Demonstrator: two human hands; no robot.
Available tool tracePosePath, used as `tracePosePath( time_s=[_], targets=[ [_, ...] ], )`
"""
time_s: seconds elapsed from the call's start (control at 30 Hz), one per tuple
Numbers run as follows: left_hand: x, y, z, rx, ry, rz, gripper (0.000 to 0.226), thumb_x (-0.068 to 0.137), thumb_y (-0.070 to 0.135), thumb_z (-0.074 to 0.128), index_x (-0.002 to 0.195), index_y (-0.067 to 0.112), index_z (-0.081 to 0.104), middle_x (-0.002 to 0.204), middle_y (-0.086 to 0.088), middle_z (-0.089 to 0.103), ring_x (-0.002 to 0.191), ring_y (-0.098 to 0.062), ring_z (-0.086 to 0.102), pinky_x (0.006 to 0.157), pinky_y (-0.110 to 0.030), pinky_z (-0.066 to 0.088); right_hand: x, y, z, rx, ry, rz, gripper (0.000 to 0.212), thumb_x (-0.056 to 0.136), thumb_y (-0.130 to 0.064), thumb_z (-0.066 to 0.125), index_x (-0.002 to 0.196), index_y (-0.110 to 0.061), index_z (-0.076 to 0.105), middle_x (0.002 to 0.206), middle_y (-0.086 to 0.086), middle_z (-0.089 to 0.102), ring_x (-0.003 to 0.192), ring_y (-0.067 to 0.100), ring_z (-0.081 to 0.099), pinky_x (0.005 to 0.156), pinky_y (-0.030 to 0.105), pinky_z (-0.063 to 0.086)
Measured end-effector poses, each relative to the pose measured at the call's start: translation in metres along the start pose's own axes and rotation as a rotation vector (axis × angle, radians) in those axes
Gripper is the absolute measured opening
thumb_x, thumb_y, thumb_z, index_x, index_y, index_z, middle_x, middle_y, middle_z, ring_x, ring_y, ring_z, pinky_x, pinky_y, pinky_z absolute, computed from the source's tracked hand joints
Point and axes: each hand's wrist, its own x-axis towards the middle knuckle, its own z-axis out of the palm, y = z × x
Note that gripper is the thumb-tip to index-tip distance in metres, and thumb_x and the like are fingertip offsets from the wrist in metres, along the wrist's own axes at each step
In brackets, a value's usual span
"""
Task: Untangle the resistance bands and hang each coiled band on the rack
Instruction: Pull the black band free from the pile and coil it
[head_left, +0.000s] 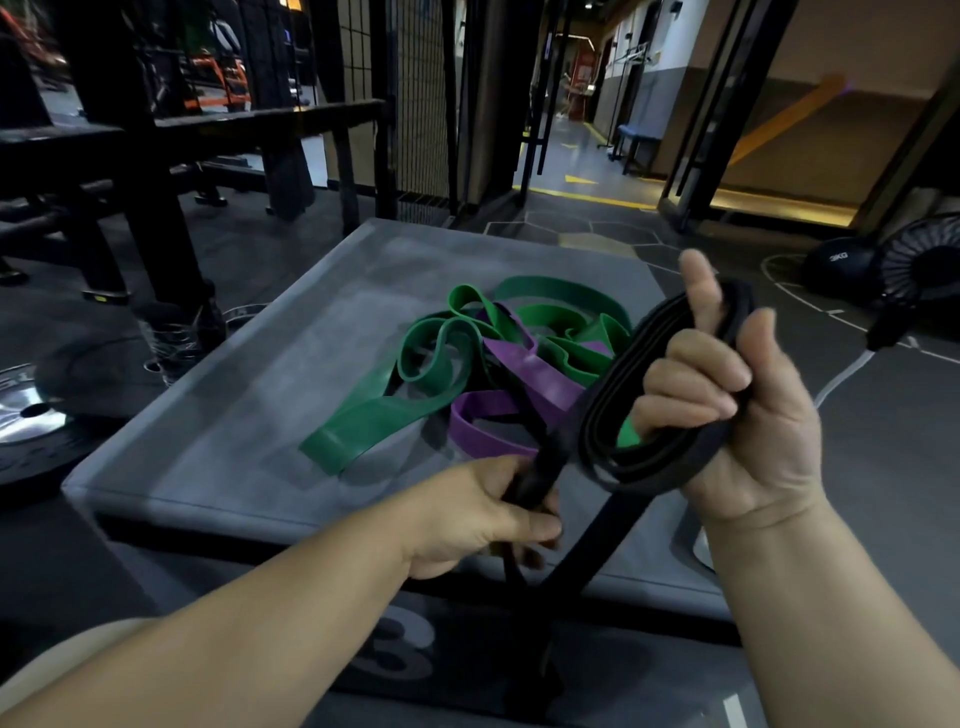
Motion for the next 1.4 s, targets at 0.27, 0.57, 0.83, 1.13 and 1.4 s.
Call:
tracePosePath(
  time_s=[0.27, 0.57, 0.83, 1.13, 1.4],
  targets=[
    [0.007, -0.009, 0.003, -0.045, 0.117, -0.136, 0.011, 0.094, 0.005, 0.058, 0.096, 0.014, 0.066, 0.076, 0.003, 0.066, 0.07, -0.007, 0.062, 0.063, -0.02, 0.052, -0.008, -0.025, -0.011, 0.104, 0.046, -0.084, 0.04, 0.101, -0.027, 0.051, 0.139, -0.024, 0.04, 0.067, 0.011, 0.059, 0.057, 0.018, 0.043, 0.065, 0.03, 0.045],
    [0.007, 0.003, -0.012, -0.662, 0.164, -0.11, 0.011, 0.074, 0.021, 0.063, 0.079, 0.012, 0.067, 0.08, -0.003, 0.072, 0.072, -0.014, 0.068, 0.079, -0.033, 0.051, -0.017, -0.03, -0.025, -0.004, 0.245, -0.281, 0.043, 0.086, -0.031, 0.071, 0.126, -0.031, 0.056, 0.055, -0.005, 0.048, 0.048, 0.007, 0.048, 0.059, 0.024, 0.051],
    [0.007, -0.002, 0.004, -0.285, 0.242, -0.113, 0.008, 0.094, 0.01, 0.056, 0.097, 0.013, 0.05, 0.071, -0.001, 0.05, 0.063, -0.011, 0.046, 0.056, -0.021, 0.043, -0.006, -0.009, -0.009, -0.092, 0.326, -0.341, 0.038, 0.089, -0.041, 0.056, 0.127, -0.039, 0.054, 0.052, -0.008, 0.038, 0.044, 0.004, 0.038, 0.053, 0.018, 0.044],
    [0.008, -0.006, 0.006, 0.114, 0.336, 0.026, 0.01, 0.085, 0.014, 0.072, 0.093, 0.018, 0.067, 0.082, 0.005, 0.069, 0.074, -0.003, 0.062, 0.071, -0.017, 0.049, 0.003, -0.002, 0.003, -0.345, 0.563, -0.429, 0.051, 0.086, -0.045, 0.051, 0.136, -0.039, 0.048, 0.054, -0.01, 0.03, 0.047, 0.004, 0.03, 0.053, 0.017, 0.039],
    [0.004, 0.002, 0.02, 0.121, 0.322, 0.163, 0.03, 0.083, 0.0, 0.07, 0.102, 0.022, 0.065, 0.092, 0.01, 0.073, 0.09, 0.0, 0.067, 0.08, -0.016, 0.05, 0.006, 0.02, 0.006, -0.626, 0.689, -0.441, 0.038, 0.082, -0.041, 0.052, 0.116, -0.024, 0.058, 0.056, -0.005, 0.039, 0.051, 0.008, 0.041, 0.061, 0.024, 0.046]
  ],
)
